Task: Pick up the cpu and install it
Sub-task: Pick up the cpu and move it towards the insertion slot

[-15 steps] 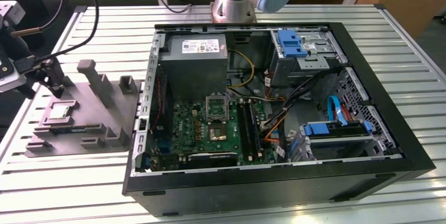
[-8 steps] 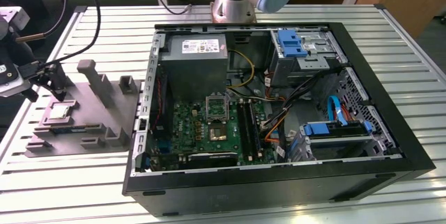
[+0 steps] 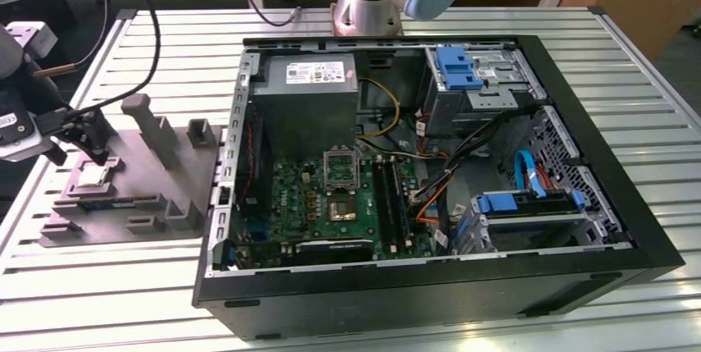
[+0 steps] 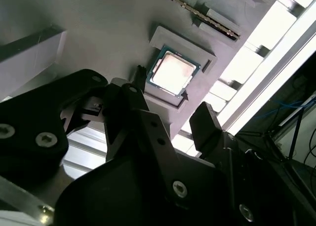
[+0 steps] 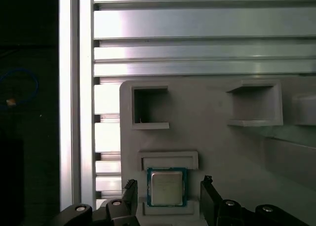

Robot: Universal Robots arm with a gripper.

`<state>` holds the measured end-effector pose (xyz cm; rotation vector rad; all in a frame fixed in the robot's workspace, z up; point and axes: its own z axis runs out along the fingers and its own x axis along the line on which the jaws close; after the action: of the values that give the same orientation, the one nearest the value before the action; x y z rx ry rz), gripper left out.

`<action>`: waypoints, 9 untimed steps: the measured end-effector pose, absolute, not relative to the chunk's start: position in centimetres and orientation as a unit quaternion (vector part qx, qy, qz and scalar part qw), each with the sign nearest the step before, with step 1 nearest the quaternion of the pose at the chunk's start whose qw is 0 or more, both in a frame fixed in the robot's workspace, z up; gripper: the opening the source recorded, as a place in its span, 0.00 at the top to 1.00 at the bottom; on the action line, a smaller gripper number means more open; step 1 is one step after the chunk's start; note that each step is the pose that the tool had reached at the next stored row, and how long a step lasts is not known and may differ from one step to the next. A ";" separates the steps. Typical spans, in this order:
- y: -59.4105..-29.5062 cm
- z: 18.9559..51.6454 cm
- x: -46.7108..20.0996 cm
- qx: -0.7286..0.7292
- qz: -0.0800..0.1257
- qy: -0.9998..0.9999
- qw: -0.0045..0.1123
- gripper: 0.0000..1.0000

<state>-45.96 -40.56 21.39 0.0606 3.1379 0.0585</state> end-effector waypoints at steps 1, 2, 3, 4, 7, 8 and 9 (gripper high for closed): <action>-40.6 21.2 -46.0 0.019 0.018 1.000 0.001 0.38; -40.6 21.0 -46.0 0.019 0.018 1.000 0.001 0.38; -40.6 20.8 -46.0 0.019 0.018 1.000 0.001 0.38; -40.6 20.7 -46.0 0.019 0.018 1.000 0.001 0.36; -40.6 20.1 -46.0 0.020 0.018 1.000 0.001 0.31; -40.6 19.9 -46.0 0.020 0.018 1.000 0.001 0.31; -40.6 19.8 -46.0 0.020 0.018 1.000 0.001 0.31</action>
<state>-45.97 -40.55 19.76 0.0631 3.1379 0.0553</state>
